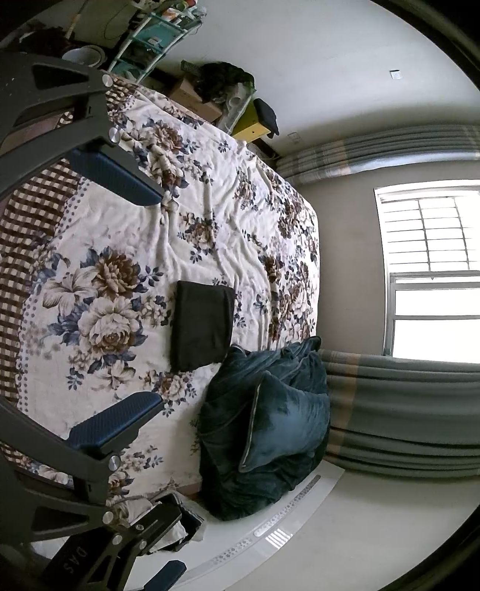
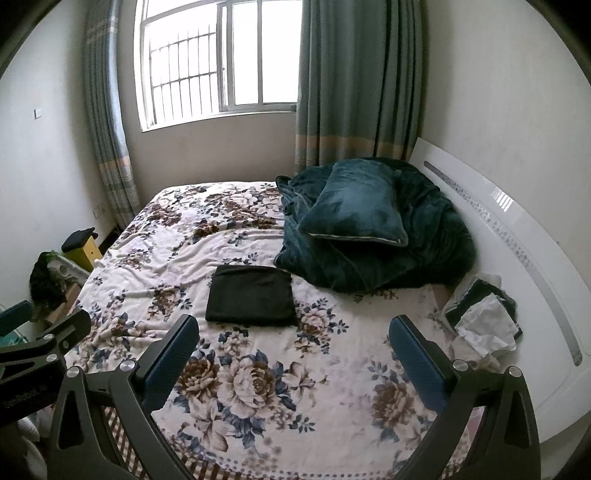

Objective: Fold small clothes

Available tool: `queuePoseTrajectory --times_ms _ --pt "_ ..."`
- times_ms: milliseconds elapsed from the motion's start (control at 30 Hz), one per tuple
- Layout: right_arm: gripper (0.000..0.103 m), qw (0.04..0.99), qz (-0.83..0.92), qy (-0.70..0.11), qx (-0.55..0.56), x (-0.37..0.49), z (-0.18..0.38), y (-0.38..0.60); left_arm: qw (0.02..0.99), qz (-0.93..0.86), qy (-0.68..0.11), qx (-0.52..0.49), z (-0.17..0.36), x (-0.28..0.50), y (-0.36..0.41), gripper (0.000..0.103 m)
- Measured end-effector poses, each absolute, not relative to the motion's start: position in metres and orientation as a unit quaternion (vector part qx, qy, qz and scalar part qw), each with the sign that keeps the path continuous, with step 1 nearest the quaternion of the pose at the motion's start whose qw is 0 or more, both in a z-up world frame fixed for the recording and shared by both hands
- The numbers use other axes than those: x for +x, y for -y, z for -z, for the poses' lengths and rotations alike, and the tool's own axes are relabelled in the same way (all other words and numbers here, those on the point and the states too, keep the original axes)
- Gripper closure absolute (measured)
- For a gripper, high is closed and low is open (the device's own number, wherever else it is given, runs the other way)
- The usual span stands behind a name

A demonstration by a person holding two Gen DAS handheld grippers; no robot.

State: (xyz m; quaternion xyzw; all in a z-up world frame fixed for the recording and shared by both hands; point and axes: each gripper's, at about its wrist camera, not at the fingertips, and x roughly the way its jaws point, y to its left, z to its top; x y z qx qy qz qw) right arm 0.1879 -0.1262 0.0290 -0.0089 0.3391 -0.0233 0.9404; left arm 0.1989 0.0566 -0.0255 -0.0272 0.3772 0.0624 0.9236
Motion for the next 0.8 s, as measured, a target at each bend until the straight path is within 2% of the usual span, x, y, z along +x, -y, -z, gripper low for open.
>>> queuePoseTrajectory --times_ms 800 --pt "0.0 0.941 0.026 -0.338 -0.008 0.1821 -0.0288 0.1213 0.923 -0.064 -0.379 -0.029 0.0261 0.1974 -0.0596 0.0"
